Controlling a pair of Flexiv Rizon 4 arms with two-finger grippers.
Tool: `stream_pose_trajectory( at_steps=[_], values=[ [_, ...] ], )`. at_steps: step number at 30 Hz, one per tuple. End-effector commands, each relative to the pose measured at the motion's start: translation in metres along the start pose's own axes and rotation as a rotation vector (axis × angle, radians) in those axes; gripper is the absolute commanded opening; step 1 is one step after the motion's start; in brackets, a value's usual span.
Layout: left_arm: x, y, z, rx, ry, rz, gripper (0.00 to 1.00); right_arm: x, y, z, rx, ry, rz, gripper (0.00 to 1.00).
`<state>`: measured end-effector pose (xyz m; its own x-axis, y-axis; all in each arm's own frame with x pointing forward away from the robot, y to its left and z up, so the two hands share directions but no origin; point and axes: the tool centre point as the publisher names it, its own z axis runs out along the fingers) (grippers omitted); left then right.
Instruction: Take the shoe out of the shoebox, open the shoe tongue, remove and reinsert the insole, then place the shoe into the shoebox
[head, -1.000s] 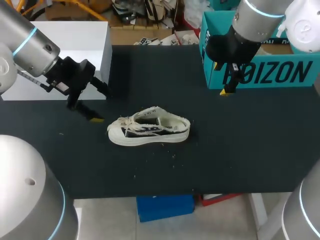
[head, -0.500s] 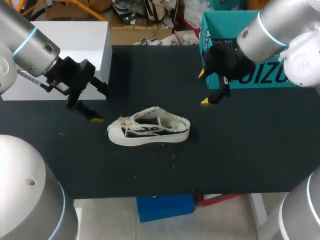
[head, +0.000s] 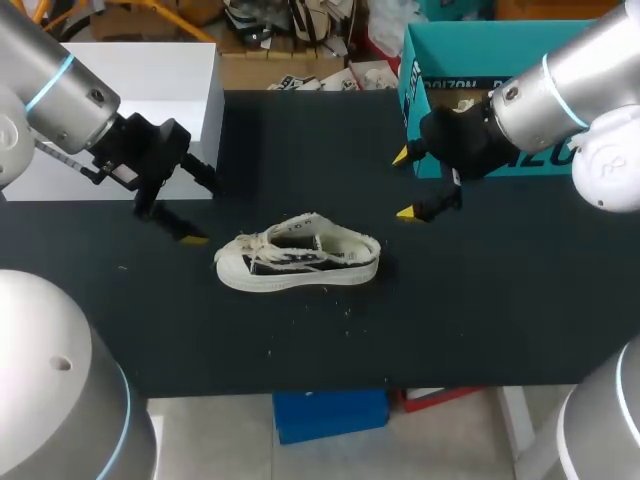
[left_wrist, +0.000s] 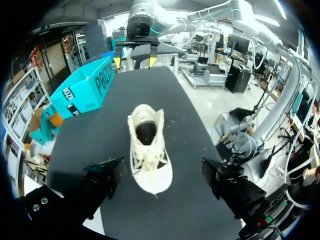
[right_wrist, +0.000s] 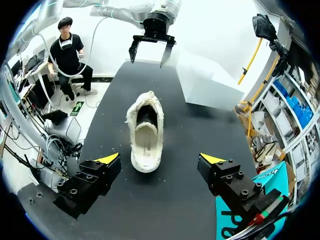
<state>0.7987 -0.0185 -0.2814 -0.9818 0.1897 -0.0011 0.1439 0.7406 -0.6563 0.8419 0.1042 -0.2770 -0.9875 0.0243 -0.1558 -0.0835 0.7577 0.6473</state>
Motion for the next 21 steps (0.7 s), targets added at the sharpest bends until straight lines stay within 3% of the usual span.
stream_pose_trajectory(
  at_steps=[1,21],
  values=[
    [0.0,0.001,0.001,0.0,-0.003,0.002,1.0,0.006,-0.012,0.023,-0.087,-0.015,0.014,1.0],
    [0.0,0.001,0.001,0.0,-0.003,0.002,1.0,0.023,-0.017,0.082,-0.222,0.023,0.081,1.0]
  ],
)
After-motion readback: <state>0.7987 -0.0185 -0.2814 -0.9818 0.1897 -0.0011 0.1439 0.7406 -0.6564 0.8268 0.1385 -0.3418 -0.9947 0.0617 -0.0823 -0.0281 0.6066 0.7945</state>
